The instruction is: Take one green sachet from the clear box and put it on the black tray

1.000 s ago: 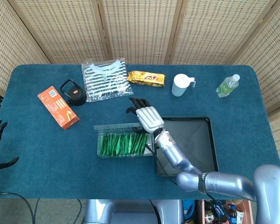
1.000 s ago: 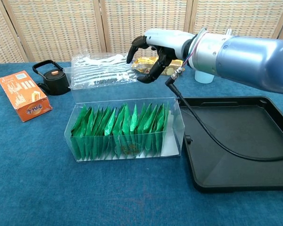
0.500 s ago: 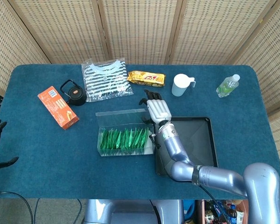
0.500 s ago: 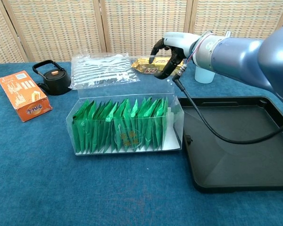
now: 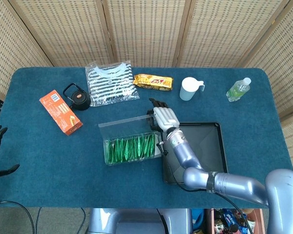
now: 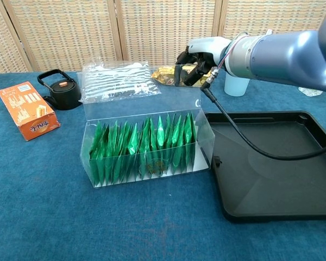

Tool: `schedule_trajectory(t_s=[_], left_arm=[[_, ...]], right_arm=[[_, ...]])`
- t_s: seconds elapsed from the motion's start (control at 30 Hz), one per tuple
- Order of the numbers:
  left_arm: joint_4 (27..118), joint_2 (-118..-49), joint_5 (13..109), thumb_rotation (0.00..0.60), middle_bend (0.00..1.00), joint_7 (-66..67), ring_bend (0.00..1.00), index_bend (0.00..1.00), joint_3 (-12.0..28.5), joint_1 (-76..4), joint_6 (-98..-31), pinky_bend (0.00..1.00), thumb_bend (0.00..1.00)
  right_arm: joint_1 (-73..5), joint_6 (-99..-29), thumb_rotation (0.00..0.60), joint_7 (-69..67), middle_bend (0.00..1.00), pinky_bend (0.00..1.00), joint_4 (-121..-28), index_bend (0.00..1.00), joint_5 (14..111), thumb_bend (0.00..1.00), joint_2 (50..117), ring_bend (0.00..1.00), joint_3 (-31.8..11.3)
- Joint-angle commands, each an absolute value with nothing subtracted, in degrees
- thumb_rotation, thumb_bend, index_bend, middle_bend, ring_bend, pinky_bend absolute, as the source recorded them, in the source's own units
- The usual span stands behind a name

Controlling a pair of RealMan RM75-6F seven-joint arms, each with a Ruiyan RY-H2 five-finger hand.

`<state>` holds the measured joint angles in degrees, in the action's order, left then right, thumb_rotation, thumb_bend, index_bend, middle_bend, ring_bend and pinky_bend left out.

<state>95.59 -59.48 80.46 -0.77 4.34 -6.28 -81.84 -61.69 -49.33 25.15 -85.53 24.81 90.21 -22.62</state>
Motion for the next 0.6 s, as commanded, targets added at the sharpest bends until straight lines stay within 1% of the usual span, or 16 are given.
schedule_trajectory(t_s=[0.03, 0.13, 0.17, 0.2, 0.23, 0.27, 0.3, 0.33, 0.37, 0.4, 0.43, 0.53, 0.6], left_arm=[[95.64, -59.44, 80.42, 0.6, 0.0, -0.74, 0.0, 0.0, 4.34, -6.26, -81.86, 0.0, 0.12], [95.65, -59.43, 80.38, 0.6, 0.0, -0.71, 0.0, 0.0, 4.33, -6.26, -81.82, 0.0, 0.12], [95.67, -59.44, 80.35, 0.6, 0.0, -0.66, 0.0, 0.0, 4.32, -6.28, -81.77, 0.0, 0.12], [95.66, -59.45, 80.32, 0.6, 0.0, -0.63, 0.0, 0.0, 4.32, -6.31, -81.72, 0.0, 0.12], [95.66, -59.47, 80.31, 0.6, 0.0, -0.57, 0.0, 0.0, 4.32, -6.33, -81.69, 0.0, 0.12], [95.66, -59.49, 80.31, 0.6, 0.0, -0.49, 0.0, 0.0, 4.32, -6.35, -81.67, 0.0, 0.12], [95.67, -59.5, 80.29, 0.6, 0.0, -0.44, 0.0, 0.0, 4.31, -6.35, -81.67, 0.0, 0.12], [95.68, -59.52, 80.26, 0.6, 0.0, -0.41, 0.0, 0.0, 4.33, -6.36, -81.66, 0.0, 0.12], [95.66, -59.53, 80.22, 0.6, 0.0, -0.38, 0.0, 0.0, 4.33, -6.36, -81.65, 0.0, 0.12], [95.66, -59.54, 80.19, 0.6, 0.0, -0.35, 0.0, 0.0, 4.33, -6.36, -81.64, 0.0, 0.12], [95.69, -59.56, 80.23, 0.6, 0.0, -0.29, 0.0, 0.0, 4.31, -6.38, -81.61, 0.0, 0.12], [95.77, -59.57, 80.34, 0.6, 0.0, -0.16, 0.0, 0.0, 4.29, -6.38, -81.7, 0.0, 0.12], [95.79, -59.57, 80.41, 0.6, 0.0, -0.17, 0.0, 0.0, 4.27, -6.34, -81.8, 0.0, 0.12]], right_arm=[[-62.69, -48.23, 0.6, 26.26, 0.02, 0.0, -86.63, 0.67, 21.01, 0.95, 88.6, 0.0, -21.97], [-63.05, -48.34, 0.6, 26.54, 0.03, 0.0, -86.86, 0.67, 19.76, 0.95, 88.15, 0.0, -21.69], [-63.21, -48.45, 0.6, 26.65, 0.02, 0.0, -87.0, 0.63, 19.32, 0.95, 87.91, 0.0, -21.57], [-63.34, -48.55, 0.6, 26.76, 0.02, 0.0, -87.12, 0.55, 19.01, 0.94, 87.68, 0.0, -21.42], [-63.41, -48.6, 0.6, 26.78, 0.01, 0.0, -87.29, 0.4, 18.89, 0.89, 87.42, 0.0, -21.27], [-63.41, -48.8, 0.6, 26.64, 0.0, 0.0, -87.44, 0.24, 19.08, 0.77, 87.24, 0.0, -21.21], [-63.29, -49.23, 0.6, 26.32, 0.0, 0.0, -87.54, 0.13, 19.8, 0.62, 87.15, 0.0, -21.2], [-63.11, -49.63, 0.6, 25.89, 0.0, 0.0, -87.64, 0.06, 20.71, 0.46, 87.13, 0.0, -21.16], [-62.89, -50.0, 0.6, 25.43, 0.0, 0.0, -87.73, 0.01, 21.76, 0.3, 87.09, 0.0, -21.13], [-62.55, -50.91, 0.6, 24.79, 0.0, 0.0, -87.77, 0.0, 23.49, 0.2, 87.1, 0.0, -21.13], [-61.92, -53.89, 0.6, 23.9, 0.0, 0.0, -87.84, 0.0, 27.97, 0.14, 87.21, 0.0, -21.35], [-60.06, -57.06, 0.6, 20.37, 0.0, 0.0, -87.98, 0.0, 36.16, 0.09, 87.91, 0.0, -20.99], [-59.08, -57.52, 0.6, 18.12, 0.0, 0.0, -88.31, 0.0, 40.22, 0.09, 87.84, 0.0, -20.66]])
